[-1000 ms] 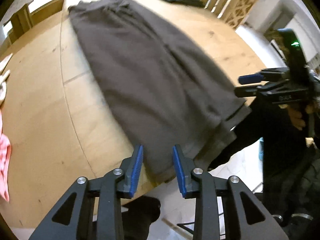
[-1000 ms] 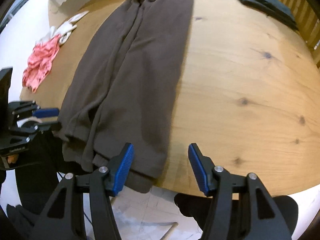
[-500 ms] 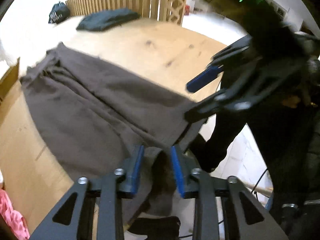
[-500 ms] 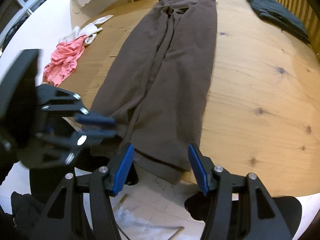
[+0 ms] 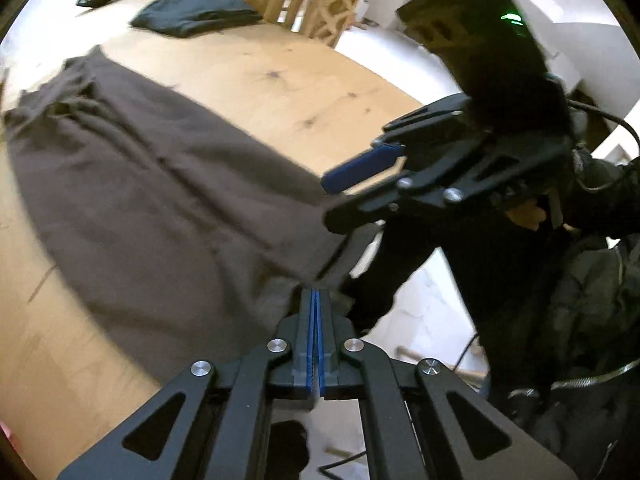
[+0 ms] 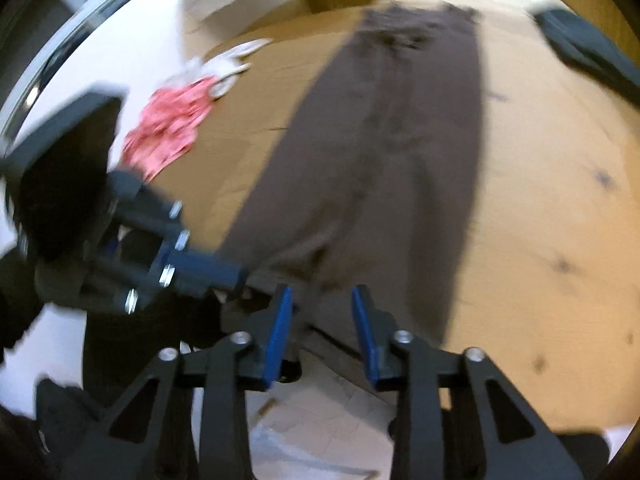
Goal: Fold clothes
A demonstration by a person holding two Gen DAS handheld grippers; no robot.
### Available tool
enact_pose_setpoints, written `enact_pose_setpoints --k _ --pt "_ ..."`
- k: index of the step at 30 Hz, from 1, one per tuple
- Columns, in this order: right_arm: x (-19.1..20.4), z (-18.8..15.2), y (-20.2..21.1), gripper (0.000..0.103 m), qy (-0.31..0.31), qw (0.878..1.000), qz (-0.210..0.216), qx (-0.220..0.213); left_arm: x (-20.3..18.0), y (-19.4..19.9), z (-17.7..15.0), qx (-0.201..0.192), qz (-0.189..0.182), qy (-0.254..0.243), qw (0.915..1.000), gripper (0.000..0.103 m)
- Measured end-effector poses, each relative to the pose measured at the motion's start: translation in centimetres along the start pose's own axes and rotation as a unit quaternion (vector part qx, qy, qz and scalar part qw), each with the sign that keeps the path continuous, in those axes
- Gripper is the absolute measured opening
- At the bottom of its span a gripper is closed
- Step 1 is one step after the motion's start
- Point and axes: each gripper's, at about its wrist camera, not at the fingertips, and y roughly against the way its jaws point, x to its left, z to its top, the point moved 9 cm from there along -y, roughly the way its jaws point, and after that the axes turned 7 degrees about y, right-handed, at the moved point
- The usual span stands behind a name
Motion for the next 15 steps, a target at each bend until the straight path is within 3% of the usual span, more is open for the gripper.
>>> enact_pose_setpoints --k 4,9,15 --pt "3.0 -0.4 -2.6 0.026 0.081 0.996 -0.004 0.030 4.3 1.7 -0.7 -0.015 0.048 0.042 0.9978 0.004" --pt "3.9 -0.9 -4.2 0.026 0.116 0.992 -0.032 0.049 5.5 1.1 -0.5 -0.001 0.057 0.042 0.9975 0.004" --pt "4.0 -0.7 -5.2 0.016 0.140 0.986 -0.063 0.063 6.2 -1.1 -0.3 0.028 0.066 0.035 0.9968 0.007"
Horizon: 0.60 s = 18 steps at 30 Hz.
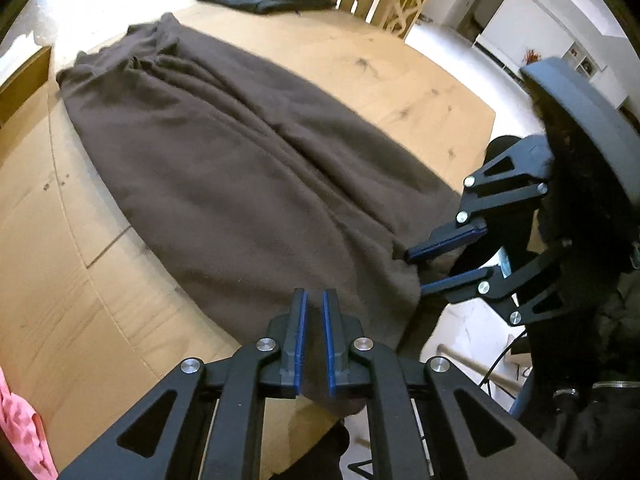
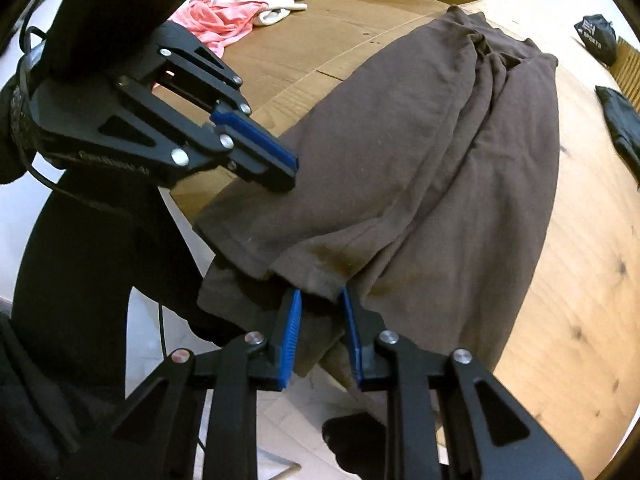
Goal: Fold clothes
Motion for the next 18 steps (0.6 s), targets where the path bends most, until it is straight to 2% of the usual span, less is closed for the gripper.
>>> enact_pose_setpoints --k 2,5,8,10,11,13,15,17,18 --pt "-0.3 0.3 -0.2 0.004 -0.001 1.000 -0.008 0.003 0.1 -0.4 -0.2 0.005 0.004 0.000 1.0000 0.007" --pt "-0.9 0.7 0.9 0.003 -0.047 0.999 0.015 -0.015 0.5 -0.7 -0.5 0.006 0.007 0.008 0.9999 0.009" --pt "-0.8 0.2 3.4 0.003 -0.103 0.992 0.069 -0.037 0.8 -1.0 -0.9 0.007 0.010 0.011 0.9999 0.011" --pt "-0.4 -1.4 2.7 0.003 -0.114 0.990 0.082 -0.005 0.8 -1.2 -1.0 0.006 0.009 0.012 0.9999 0.011" --pt "0.1 -2.6 1.8 0.003 -0.106 0.990 0.088 0.025 0.8 -1.2 -0.9 0.007 0.009 0.011 0.9999 0.011" --pt "0.0 -3.8 1.5 0.005 -0.108 0.990 0.070 0.049 0.6 -1.0 -0.8 0.005 0.015 0.008 0.9998 0.013" --pt "-0.9 -3.5 2.9 0.011 -0.136 0.988 0.068 0.024 0.3 -0.3 -0.7 -0.003 0.028 0.005 0.9996 0.012" --pt "-2.1 -2.7 4.5 0.014 -0.169 0.983 0.068 -0.014 -1.0 0.8 -0.5 -0.023 0.020 -0.002 0.9995 0.013" --pt "-2.8 -2.0 4.8 0.016 -0.181 0.981 0.065 -0.028 -2.0 1.2 -0.6 -0.031 0.009 -0.008 0.9994 0.018"
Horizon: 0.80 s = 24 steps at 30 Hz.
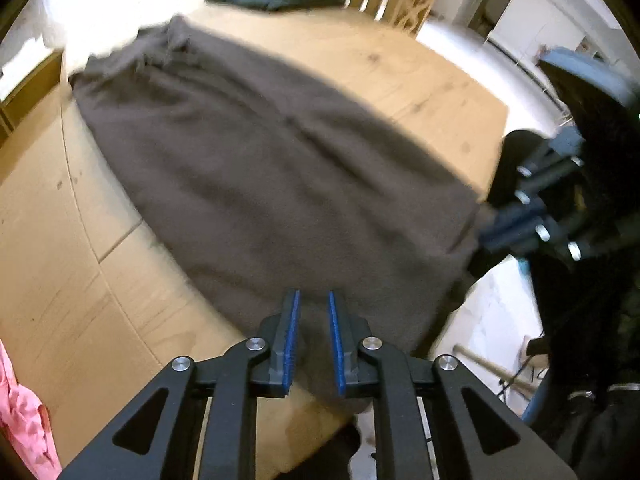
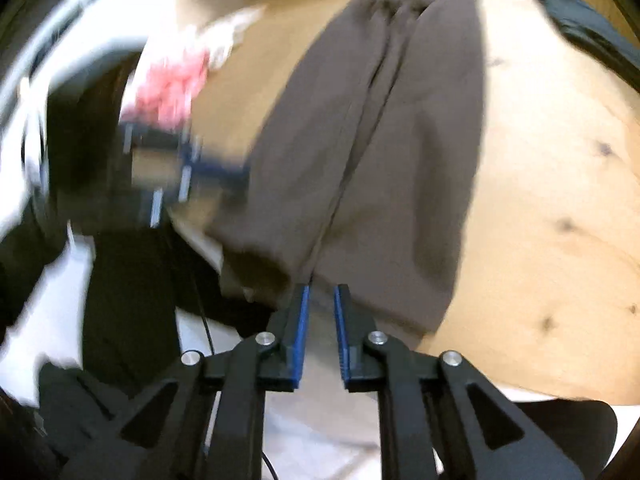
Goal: Fold clothes
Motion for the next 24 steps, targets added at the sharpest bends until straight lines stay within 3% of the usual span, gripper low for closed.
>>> enact_pose_setpoints --k 3,5,6,8,11,12,13,14,15,16,19,24 --pt "-0.4 2.6 0.3 0.019 -0.018 0.999 0.006 -0.036 -2.1 -0.9 -1.1 0.006 -0.008 -0.018 0.9998 0.022" --pt "0.5 3.1 -1.5 0.019 0.004 1.000 0.006 -0.030 -2.7 -2.5 -2.2 0.026 0.005 -0.026 0.9993 0.023" --pt "0.4 2.3 -3.0 0.019 0.016 1.000 -0.007 -0.001 -2.8 -2.5 -2.5 0.016 0.006 -0.027 0.9995 0.023" --pt "0.3 0.6 -5.7 0.019 0.039 0.997 -0.031 0.053 -2.2 -2.1 -2.6 0.015 0.001 0.002 0.9999 0.025" --pt "0.2 0.4 -3.8 0.019 0.041 0.998 -0.038 0.032 -0.8 -0.3 -2.7 -0.002 0.020 0.050 0.9985 0.023" --pt "-0.4 0.5 -2.8 0.030 0.023 0.999 -0.038 0.022 -0.3 0.6 -2.7 -0.010 0.031 0.070 0.9970 0.026" --pt "-1.6 0.0 -1.7 0.040 -0.004 0.999 -0.042 0.001 0.3 1.2 -2.9 -0.015 0.038 0.095 0.9946 0.037" --pt "-2.8 -0.3 -0.9 0.061 -0.032 0.998 -0.055 -0.008 1.0 1.8 -3.1 -0.018 0.043 0.123 0.9913 0.044" --pt "-4.1 -0.7 -0.2 0.064 -0.061 0.996 -0.068 -0.017 1.6 2.1 -3.4 -0.017 0.044 0.156 0.9866 0.054" --pt "-5.3 -1.1 0.5 0.064 -0.088 0.993 -0.080 -0.025 1.9 2.0 -3.6 -0.014 0.044 0.174 0.9836 0.056" --pt "-6.1 -1.0 -0.5 0.064 -0.117 0.991 -0.069 -0.012 3.1 0.7 -3.5 -0.005 0.056 0.194 0.9793 0.056" --pt "-5.0 -1.1 -2.6 0.064 -0.087 0.995 -0.056 0.007 3.7 -1.3 -3.6 0.018 0.058 0.218 0.9740 0.056"
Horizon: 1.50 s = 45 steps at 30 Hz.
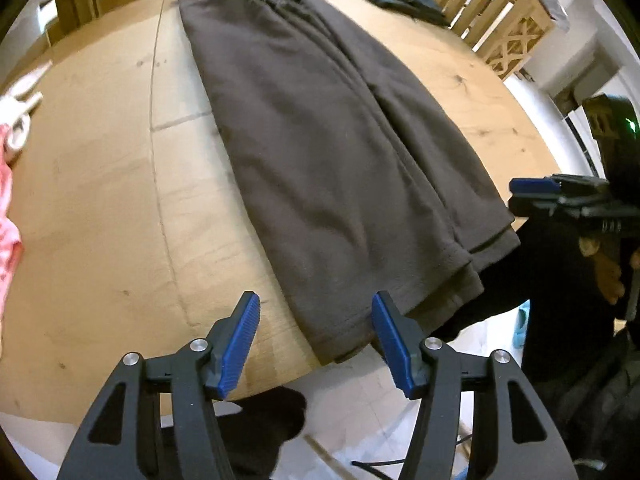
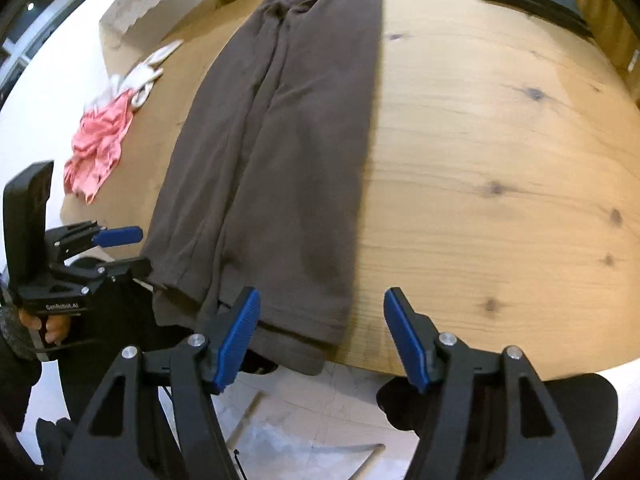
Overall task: Fold clothes
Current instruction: 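Grasp the brown garment end with the left gripper and lift it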
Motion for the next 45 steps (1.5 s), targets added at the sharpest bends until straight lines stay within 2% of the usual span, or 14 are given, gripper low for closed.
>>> enact_pose_setpoints --k 4,8,10,11,18,19,21,24,31,33,34,37,41,45 --pt "1.4 -0.4 -2.1 0.063 0.019 0.999 0.000 0.025 0.0 -0.9 0.4 0.008 0.006 0.009 0.9999 0.059" --pt "1.4 -0.1 -2.0 0.022 0.021 1.000 -0.005 0.009 -0.8 -1.5 0.8 0.011 0.028 -0.020 0.9993 0.058" --pt "1.1 0.2 -1.4 0.014 0.016 1.000 0.007 0.004 -1.3 -1.7 1.1 0.006 0.027 -0.033 0.9991 0.026" --pt "0.9 0.3 -1.1 0.013 0.014 1.000 0.013 0.002 -1.5 -1.8 1.3 0.004 0.022 -0.039 0.9990 0.022" --pt "-0.2 0.2 -1.3 0.015 -0.011 1.000 0.022 0.007 -1.9 -1.8 1.7 0.009 0.009 -0.066 0.9977 0.008" --pt "-0.1 0.0 -0.8 0.016 -0.009 1.000 0.024 0.007 -1.8 -1.8 1.7 0.010 0.006 -0.061 0.9981 0.010" --pt "0.5 0.4 0.1 0.038 -0.008 0.999 0.033 0.002 -1.7 -1.6 1.8 0.013 -0.002 -0.049 0.9987 0.015" --pt "-0.5 1.4 1.0 0.049 -0.020 0.999 0.007 -0.029 -1.4 -1.2 2.1 0.015 -0.019 -0.013 0.9996 0.032" --pt "0.0 0.0 -1.1 0.046 -0.006 1.000 0.025 0.006 -2.1 -2.4 2.6 0.017 -0.003 -0.033 0.9993 0.033" --pt "1.3 -0.3 -1.6 0.025 0.031 0.999 0.020 0.008 -2.4 -2.6 3.0 0.016 -0.005 -0.036 0.9992 0.024" --pt "1.6 -0.2 -1.7 0.023 0.038 0.999 0.016 0.006 -2.4 -2.7 3.2 0.012 -0.006 -0.034 0.9993 0.012" --pt "1.7 0.1 -1.2 0.014 0.022 0.999 0.038 0.001 -2.4 -2.6 3.9 0.004 -0.014 -0.019 0.9997 0.008" --pt "1.6 -0.4 2.5 0.013 -0.031 0.994 0.106 -0.023 -3.2 -0.4 3.8 -0.012 -0.075 0.009 0.9971 0.007" --pt "2.2 0.2 6.7 0.013 -0.077 0.980 0.176 -0.058 -4.6 2.8 2.9 -0.021 -0.164 0.069 0.9838 0.007"
